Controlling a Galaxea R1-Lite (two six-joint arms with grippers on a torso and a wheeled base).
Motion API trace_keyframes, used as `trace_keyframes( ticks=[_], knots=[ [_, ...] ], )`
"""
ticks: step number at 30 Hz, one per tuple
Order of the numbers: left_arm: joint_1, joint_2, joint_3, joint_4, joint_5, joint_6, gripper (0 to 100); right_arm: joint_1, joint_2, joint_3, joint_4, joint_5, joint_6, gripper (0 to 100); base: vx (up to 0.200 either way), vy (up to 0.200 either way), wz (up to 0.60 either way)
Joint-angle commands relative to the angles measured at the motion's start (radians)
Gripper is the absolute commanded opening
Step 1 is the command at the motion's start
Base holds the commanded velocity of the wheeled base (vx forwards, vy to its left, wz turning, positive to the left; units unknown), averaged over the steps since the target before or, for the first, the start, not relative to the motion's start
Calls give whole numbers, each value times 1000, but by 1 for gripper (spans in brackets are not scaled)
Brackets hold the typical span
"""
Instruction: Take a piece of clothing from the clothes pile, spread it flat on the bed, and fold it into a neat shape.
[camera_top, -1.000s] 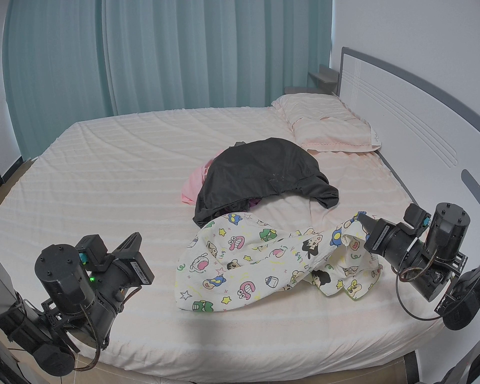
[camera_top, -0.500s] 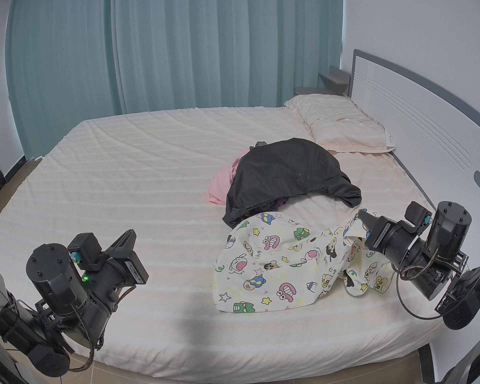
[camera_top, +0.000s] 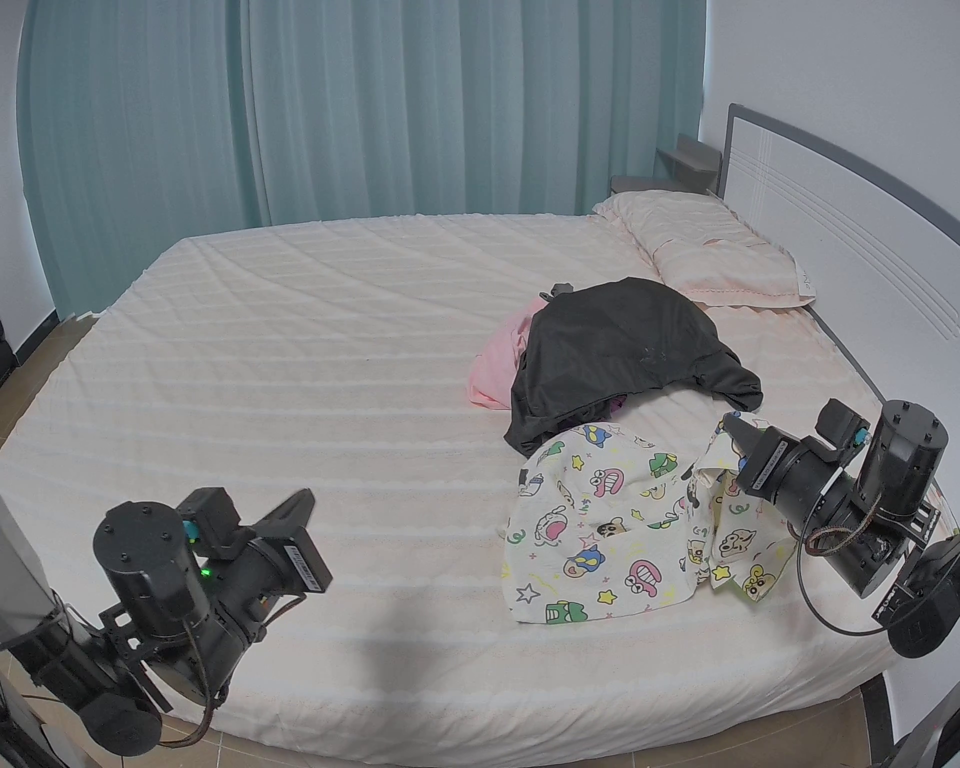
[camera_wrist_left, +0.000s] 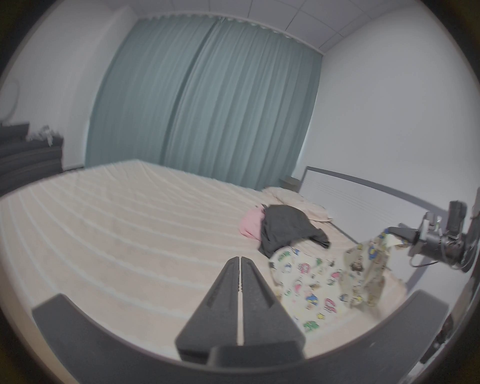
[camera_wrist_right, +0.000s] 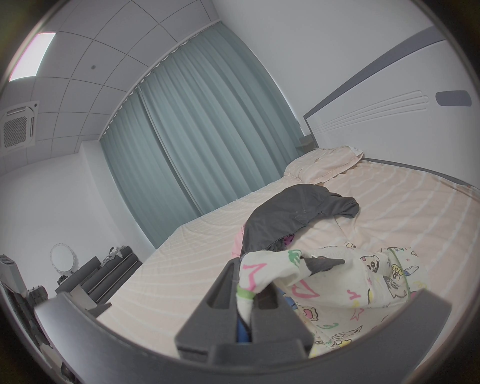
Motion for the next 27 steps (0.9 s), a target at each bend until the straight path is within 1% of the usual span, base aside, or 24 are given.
trace_keyframes(
  ticks=[1, 2, 4, 6, 10, 11, 12, 15, 16, 17, 19, 20, 22, 27],
  knots=[
    [-31, 181, -52, 1, -169, -121, 0, -31, -3, -1, 0, 2, 0, 0, 0, 0, 0],
    [-31, 195, -55, 1, -190, -122, 0, -31, -3, -1, 0, 2, 0, 0, 0, 0, 0],
    [-31, 264, -77, -1, -267, -128, 0, -31, -3, 1, 0, 1, 0, 0, 0, 0, 0],
    [-31, 326, -117, -1, -310, -141, 0, -34, -3, 1, 0, 2, 0, 0, 0, 0, 0],
    [-47, 431, -226, 4, -339, -197, 0, -40, -3, 1, 0, 2, 0, 0, 0, 0, 0],
    [-47, 431, -226, 4, -339, -197, 0, -40, -3, 1, 0, 2, 0, 0, 0, 0, 0],
    [-54, 470, -273, 8, -345, -219, 0, -40, -2, 1, 0, 2, 0, 0, 0, 0, 0],
    [-68, 496, -299, 17, -367, -225, 0, -42, -2, 1, 0, 4, 0, 0, 0, 0, 0],
    [-79, 507, -318, 33, -407, -236, 0, -43, -2, 1, 0, 6, 0, 0, 0, 0, 0],
    [-83, 508, -322, 42, -424, -246, 0, -45, -2, 1, 0, 7, 0, 0, 0, 0, 0],
    [-85, 508, -324, 45, -428, -251, 0, -47, -2, 1, 0, 7, 0, 0, 0, 0, 0],
    [-94, 508, -353, 87, -466, -279, 100, -54, 3, 1, 0, 12, 0, 0, 0, 0, 0],
    [-94, 508, -370, 99, -479, -288, 100, -56, 8, 1, 0, 12, 1, 0, 0, 0, 0],
    [-103, 556, -427, 106, -568, -317, 100, -57, 12, 1, 1, 12, 1, 0, 0, 0, 0]
  ],
)
